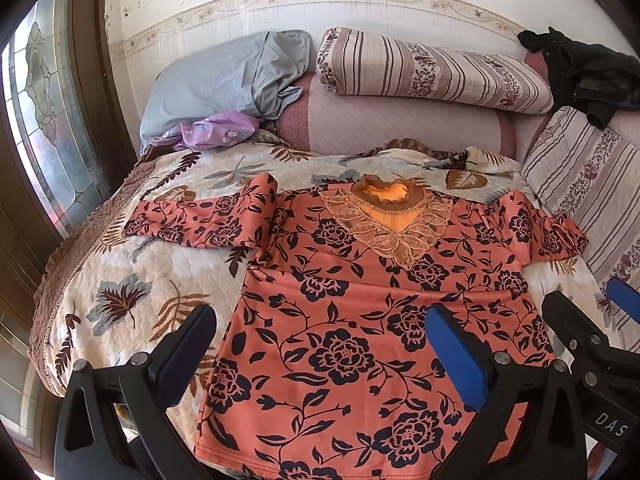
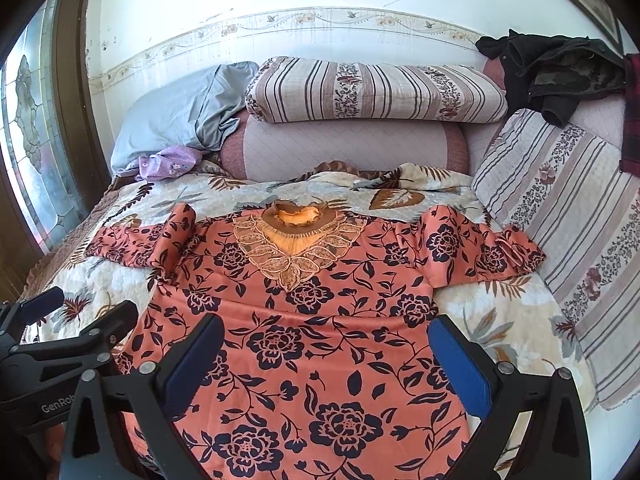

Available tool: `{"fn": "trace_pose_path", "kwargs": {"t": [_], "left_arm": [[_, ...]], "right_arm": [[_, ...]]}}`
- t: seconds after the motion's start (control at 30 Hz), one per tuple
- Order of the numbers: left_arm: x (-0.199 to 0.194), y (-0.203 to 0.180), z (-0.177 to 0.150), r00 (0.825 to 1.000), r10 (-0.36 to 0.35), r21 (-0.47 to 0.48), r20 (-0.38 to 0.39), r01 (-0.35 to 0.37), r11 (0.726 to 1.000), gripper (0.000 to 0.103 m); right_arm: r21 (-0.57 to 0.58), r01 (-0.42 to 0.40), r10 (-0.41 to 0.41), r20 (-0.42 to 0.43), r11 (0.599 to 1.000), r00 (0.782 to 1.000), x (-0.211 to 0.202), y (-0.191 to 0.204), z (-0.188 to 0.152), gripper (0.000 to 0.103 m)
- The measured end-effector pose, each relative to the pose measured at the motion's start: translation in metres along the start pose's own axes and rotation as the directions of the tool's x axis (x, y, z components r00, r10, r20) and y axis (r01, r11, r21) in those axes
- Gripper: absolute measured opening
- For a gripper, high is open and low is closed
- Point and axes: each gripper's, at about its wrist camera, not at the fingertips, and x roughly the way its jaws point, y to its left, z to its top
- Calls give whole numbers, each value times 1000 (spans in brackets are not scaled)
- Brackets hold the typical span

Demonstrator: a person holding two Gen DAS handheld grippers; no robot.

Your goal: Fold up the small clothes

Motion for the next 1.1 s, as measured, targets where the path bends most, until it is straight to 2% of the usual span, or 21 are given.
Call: {"fn": "trace_pose_path", "kwargs": {"t": [1.1], "left_arm": [[-6, -1, 4, 1000, -1, 4, 12, 1, 1000, 103]], "right_arm": [[-8, 0, 0, 9, 1000, 1000, -3, 0, 3, 103]]}}
